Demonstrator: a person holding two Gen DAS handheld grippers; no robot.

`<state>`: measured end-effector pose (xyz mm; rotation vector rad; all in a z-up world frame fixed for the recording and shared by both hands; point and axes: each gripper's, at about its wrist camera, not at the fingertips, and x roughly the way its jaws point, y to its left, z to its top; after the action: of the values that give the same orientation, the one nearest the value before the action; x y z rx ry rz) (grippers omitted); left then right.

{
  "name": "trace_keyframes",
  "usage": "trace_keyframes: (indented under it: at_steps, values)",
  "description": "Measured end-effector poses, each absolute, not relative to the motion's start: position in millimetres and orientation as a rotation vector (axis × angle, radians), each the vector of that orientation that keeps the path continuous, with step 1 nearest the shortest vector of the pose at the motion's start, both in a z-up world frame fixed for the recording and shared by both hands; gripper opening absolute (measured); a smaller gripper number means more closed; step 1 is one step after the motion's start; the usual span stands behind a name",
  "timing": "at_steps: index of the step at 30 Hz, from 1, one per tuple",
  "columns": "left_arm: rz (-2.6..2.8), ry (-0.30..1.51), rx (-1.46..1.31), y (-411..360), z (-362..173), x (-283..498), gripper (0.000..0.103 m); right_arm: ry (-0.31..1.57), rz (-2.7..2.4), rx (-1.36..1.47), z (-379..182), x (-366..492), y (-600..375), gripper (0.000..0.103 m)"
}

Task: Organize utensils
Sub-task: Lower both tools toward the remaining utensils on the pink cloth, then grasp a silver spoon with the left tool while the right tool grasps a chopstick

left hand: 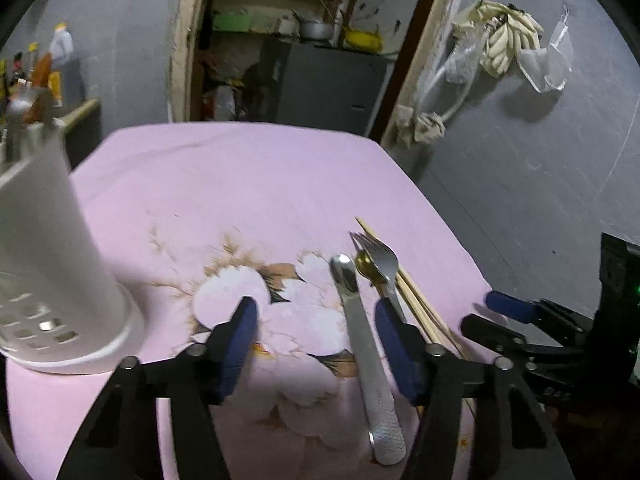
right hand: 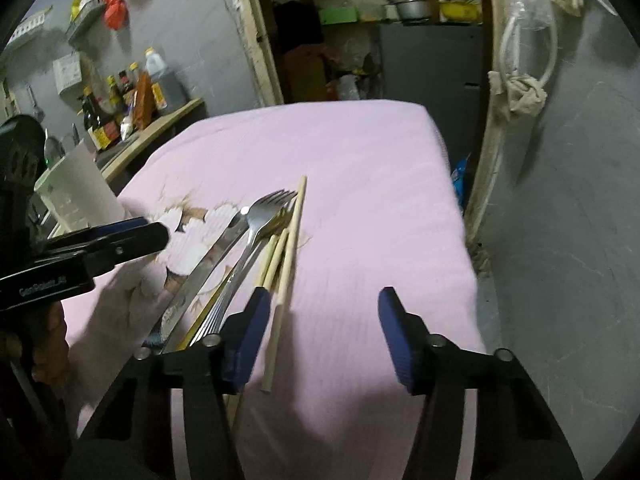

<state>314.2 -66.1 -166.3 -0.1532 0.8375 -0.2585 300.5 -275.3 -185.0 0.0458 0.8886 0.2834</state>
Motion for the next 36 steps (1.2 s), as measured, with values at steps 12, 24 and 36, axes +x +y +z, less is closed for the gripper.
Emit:
trace_keyframes:
  at_steps: [12,24,36]
  values:
    - [-0.309,0.975,-0.145,-89.4,-190.6,333.4,0.025,0.931,0.315,0.03,-189.3,303.6,-269.5,0.027]
    - [-0.293,1.027,-0.011,-114.5,-188.0,334.1,0.018,0.966,0.277,0.096,-190.4,282.8,-284.7,0.004]
    - [-0.269,1.059,-0.072,-96.2,-183.6,308.9,0.015,1.016,0.286,0.128,-181.7,250.0,-286.8,0.004]
